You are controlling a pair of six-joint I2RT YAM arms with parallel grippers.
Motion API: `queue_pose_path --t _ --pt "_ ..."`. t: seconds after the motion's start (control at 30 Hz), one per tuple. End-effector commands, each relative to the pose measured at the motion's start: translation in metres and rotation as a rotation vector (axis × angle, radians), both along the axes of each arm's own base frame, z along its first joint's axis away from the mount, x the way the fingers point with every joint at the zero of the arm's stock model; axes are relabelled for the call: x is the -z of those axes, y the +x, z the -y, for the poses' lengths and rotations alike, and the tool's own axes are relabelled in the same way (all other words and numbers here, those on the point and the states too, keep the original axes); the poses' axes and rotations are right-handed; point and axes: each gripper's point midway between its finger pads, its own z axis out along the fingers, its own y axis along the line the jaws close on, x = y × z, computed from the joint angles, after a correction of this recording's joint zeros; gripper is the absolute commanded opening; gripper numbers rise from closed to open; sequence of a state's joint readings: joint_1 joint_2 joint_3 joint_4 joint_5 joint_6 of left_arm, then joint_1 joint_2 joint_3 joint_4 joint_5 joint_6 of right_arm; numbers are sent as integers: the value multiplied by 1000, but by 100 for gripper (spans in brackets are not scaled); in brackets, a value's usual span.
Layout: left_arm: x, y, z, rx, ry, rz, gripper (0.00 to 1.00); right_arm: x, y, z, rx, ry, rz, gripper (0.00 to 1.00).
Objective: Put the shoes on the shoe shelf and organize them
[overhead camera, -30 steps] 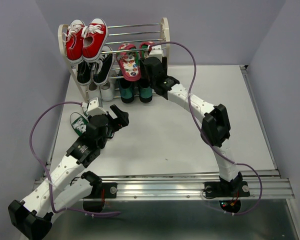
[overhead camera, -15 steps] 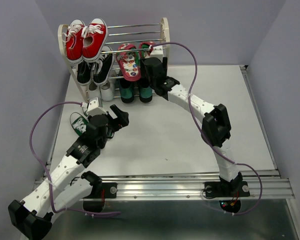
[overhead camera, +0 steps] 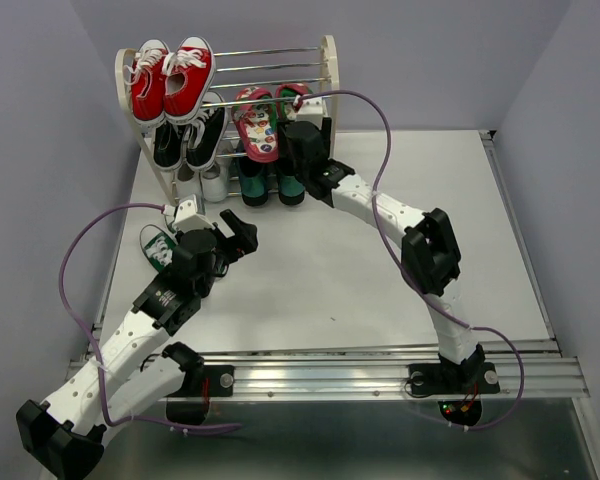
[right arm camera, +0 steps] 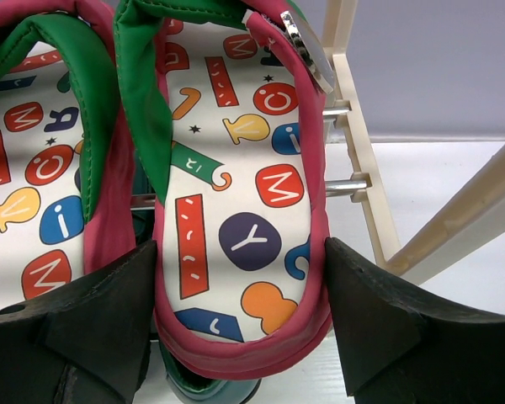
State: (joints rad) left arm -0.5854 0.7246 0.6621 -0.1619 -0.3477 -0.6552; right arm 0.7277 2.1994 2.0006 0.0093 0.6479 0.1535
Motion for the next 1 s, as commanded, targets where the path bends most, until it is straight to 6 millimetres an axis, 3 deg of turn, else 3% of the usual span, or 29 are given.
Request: queue_pose_path --t 0.0,0.13,0.4,0.53,0.6,0.73,0.87,0.97 --pt "-11 4 -2 -14 -14 41 99 -32 -18 -38 -103 114 70 4" --pt "-12 4 -2 -16 -11 42 99 -31 -26 -50 -127 107 71 4" --pt "-10 3 -3 -23 -18 36 99 -30 -28 -47 -105 139 59 13" --pt "-9 3 -4 -28 -22 31 99 -30 -27 -39 -62 134 56 40" --pt "-9 2 -4 -30 -26 28 99 -29 -28 -37 -54 132 51 46" --pt "-7 2 -7 -49 -27 12 99 -35 -31 -35 -59 139 48 50" --pt "-3 -2 -14 -98 -40 -25 99 -47 -36 -34 -76 154 49 66" --pt "2 -5 -18 -122 -52 -50 99 -53 -41 -32 -88 156 44 71"
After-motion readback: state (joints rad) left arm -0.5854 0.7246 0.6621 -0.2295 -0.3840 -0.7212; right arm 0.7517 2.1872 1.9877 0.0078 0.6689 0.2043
